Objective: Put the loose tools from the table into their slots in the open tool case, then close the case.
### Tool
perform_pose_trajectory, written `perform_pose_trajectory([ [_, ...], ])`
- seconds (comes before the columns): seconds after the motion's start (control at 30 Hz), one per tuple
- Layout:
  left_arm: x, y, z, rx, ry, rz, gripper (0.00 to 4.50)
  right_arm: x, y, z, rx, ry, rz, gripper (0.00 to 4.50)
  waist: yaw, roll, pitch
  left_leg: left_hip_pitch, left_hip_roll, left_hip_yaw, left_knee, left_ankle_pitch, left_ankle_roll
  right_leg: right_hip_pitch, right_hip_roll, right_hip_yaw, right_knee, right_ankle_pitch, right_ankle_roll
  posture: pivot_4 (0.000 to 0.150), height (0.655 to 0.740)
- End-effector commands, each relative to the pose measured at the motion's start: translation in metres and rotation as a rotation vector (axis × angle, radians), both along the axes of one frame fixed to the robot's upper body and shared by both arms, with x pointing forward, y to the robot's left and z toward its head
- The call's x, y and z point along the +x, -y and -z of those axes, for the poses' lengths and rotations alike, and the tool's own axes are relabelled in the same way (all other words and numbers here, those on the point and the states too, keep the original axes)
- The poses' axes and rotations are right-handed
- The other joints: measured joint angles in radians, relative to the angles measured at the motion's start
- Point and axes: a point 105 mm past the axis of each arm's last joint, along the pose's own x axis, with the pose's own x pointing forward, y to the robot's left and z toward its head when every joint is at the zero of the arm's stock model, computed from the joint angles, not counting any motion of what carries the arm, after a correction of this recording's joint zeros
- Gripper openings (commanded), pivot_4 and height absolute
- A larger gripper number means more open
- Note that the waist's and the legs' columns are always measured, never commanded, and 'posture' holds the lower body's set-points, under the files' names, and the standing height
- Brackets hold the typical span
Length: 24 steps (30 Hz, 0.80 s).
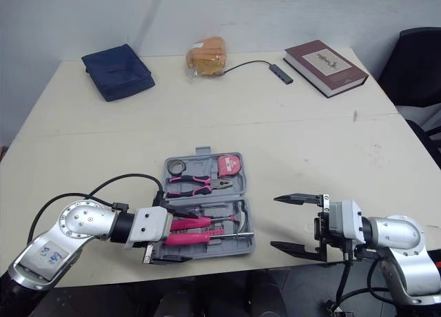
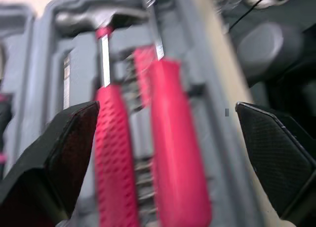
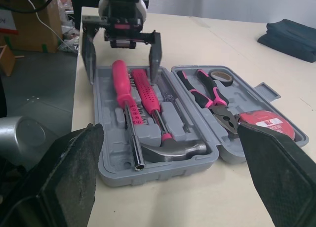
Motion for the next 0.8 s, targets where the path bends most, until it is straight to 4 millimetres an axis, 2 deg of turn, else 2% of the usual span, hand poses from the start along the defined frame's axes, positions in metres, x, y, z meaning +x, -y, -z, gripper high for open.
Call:
perform_pose_trajectory([
  [0.03, -0.009, -0.002, -0.008, -0.035, -0.004, 0.042, 4.42, -0.001, 0.004, -0.007, -0.002, 0.044, 0.014, 4.5, -0.001, 0.0, 0.0, 0.0, 0.0, 0.0, 0.0, 0.0, 0.0, 0.0, 0.0, 0.0, 0.0, 0.0, 0.0, 0.15, 0.74],
  [0.17, -0.011, -0.005, -0.009, -0.052, -0.026, 0.032, 4.42, -0.001, 0.006, -0.005, -0.003, 0.038, 0.026, 4.5, 0.0, 0.0, 0.0, 0.0, 0.0, 0.0, 0.0, 0.0, 0.0, 0.0, 0.0, 0.0, 0.0, 0.0, 0.0, 0.15, 0.74],
  [0.27, -0.005, -0.006, -0.006, -0.072, -0.029, -0.039, 4.42, -0.002, 0.006, -0.005, -0.002, 0.034, 0.032, 4.5, 0.001, 0.0, 0.0, 0.0, 0.0, 0.0, 0.0, 0.0, 0.0, 0.0, 0.0, 0.0, 0.0, 0.0, 0.0, 0.15, 0.74],
  [0.57, -0.006, -0.009, 0.016, 0.002, -0.031, -0.066, 4.42, -0.002, 0.005, -0.005, 0.005, 0.029, 0.038, 4.5, 0.001, 0.0, 0.0, 0.0, 0.0, 0.0, 0.0, 0.0, 0.0, 0.0, 0.0, 0.0, 0.0, 0.0, 0.0, 0.15, 0.74],
  [0.67, -0.003, -0.01, 0.018, 0.013, -0.022, -0.082, 3.64, -0.001, 0.005, -0.005, 0.004, 0.032, 0.041, 4.5, 0.001, 0.0, 0.0, 0.0, 0.0, 0.0, 0.0, 0.0, 0.0, 0.0, 0.0, 0.0, 0.0, 0.0, 0.0, 0.15, 0.74],
  [0.8, -0.001, -0.006, 0.014, -0.026, -0.025, -0.092, 1.75, -0.001, 0.004, -0.006, 0.007, 0.033, 0.043, 4.5, 0.001, 0.0, 0.0, 0.0, 0.0, 0.0, 0.0, 0.0, 0.0, 0.0, 0.0, 0.0, 0.0, 0.0, 0.0, 0.15, 0.74],
])
